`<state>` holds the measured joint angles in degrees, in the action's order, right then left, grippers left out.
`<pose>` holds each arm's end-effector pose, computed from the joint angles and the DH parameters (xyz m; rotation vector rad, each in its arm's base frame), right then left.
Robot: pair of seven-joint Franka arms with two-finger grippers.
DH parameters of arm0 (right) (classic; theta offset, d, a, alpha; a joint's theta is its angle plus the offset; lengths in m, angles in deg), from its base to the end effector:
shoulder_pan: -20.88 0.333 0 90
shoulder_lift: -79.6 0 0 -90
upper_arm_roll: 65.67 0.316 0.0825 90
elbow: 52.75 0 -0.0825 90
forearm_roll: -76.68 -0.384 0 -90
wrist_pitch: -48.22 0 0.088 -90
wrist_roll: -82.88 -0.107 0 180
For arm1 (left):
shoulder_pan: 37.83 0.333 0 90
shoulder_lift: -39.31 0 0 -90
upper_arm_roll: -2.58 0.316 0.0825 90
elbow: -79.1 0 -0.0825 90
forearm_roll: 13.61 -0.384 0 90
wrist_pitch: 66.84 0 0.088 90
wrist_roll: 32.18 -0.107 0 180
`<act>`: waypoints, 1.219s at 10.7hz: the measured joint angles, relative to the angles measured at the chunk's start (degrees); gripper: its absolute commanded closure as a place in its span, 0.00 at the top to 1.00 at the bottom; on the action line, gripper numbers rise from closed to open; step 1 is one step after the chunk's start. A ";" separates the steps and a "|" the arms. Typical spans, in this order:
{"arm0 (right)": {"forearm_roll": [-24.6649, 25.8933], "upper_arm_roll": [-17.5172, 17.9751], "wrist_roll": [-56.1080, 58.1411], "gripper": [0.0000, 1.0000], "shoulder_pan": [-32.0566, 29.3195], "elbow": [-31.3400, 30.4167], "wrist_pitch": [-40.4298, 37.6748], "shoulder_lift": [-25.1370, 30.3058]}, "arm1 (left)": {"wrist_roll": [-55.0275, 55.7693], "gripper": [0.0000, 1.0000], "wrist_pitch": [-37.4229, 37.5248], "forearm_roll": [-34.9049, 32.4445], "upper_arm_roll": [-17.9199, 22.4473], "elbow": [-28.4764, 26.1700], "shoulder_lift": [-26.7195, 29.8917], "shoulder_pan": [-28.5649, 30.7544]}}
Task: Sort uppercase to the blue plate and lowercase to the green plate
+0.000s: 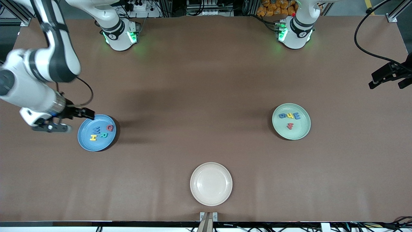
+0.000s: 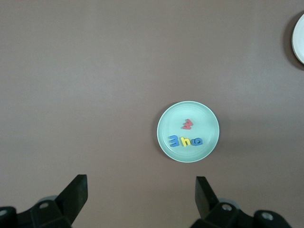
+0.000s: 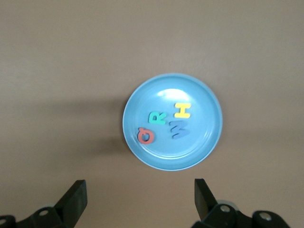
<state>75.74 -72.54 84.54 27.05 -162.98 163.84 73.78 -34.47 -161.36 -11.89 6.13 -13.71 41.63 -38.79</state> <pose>0.5824 -0.0045 0.4372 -3.1388 -0.0160 0.0105 0.5492 0.0226 0.6308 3.1101 0.0102 0.1114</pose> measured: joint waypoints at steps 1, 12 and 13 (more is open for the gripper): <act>-0.35 0.05 2.54 1.00 -0.75 1.09 -1.83 2.44 | 0.00 1.00 0.02 0.00 0.02 0.02 0.04 0.05; -0.58 2.52 10.06 1.00 -3.72 26.09 -28.91 7.43 | 1.02 1.00 1.89 0.00 -0.07 0.06 0.25 0.21; -0.58 2.25 10.06 1.00 -4.23 26.09 -28.90 7.34 | 1.73 1.00 1.94 0.00 -0.26 0.07 0.26 0.20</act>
<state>75.17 -70.29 94.60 22.82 -136.90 134.93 81.12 -32.74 -159.42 -11.90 5.87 -13.64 41.89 -38.59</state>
